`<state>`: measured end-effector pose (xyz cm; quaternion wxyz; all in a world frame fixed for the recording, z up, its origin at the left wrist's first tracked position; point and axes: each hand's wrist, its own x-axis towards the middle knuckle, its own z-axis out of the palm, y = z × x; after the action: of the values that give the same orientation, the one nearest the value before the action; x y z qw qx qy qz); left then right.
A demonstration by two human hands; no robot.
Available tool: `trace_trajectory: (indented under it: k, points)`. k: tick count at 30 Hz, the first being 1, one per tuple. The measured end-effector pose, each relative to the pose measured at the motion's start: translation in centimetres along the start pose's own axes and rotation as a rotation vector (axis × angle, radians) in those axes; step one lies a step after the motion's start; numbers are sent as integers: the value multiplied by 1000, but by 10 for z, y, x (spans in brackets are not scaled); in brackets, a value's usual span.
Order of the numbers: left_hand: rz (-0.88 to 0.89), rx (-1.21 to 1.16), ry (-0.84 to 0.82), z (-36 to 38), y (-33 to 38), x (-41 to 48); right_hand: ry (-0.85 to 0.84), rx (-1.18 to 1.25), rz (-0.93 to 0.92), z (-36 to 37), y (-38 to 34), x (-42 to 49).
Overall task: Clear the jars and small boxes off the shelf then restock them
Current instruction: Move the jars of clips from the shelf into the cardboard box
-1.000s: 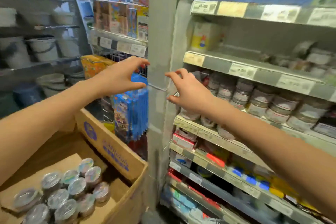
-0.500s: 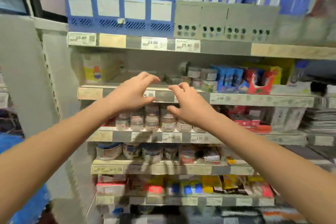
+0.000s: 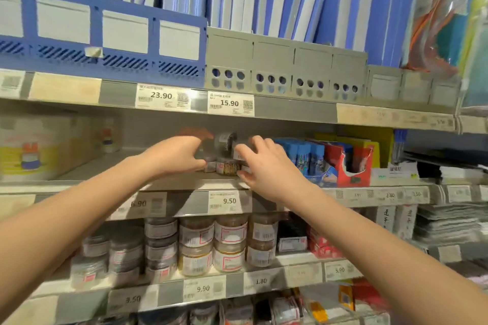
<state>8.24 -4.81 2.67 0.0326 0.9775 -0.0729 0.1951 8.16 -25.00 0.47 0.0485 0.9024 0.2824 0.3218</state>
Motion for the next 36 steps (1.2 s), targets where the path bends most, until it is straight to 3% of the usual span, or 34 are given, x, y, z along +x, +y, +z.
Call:
trace_trajectory:
  k: [3,7,13,17,25,29,32,36]
  points:
    - [-25,2,-57,6,1,21,-56,-60,-3,3,10,21]
    - [142,-97,50,14,3,48,-156,-75,-12,9,22,42]
    - [337,-103,-5,19,10,74,-232,-152,-64,21,24,63]
    - [328,-82,-62,18,10,86,-303,-175,-79,25,20,74]
    - [304,-201,83,31,-13,84,-182,-200,-88,34,14,73]
    - [245,-225,128,30,-17,72,-33,-212,-132,35,8,58]
    - [163,-201,165,25,-12,59,-17,-164,-124,26,1,47]
    - [77,-216,70,16,-17,34,1,-108,-164,6,-7,28]
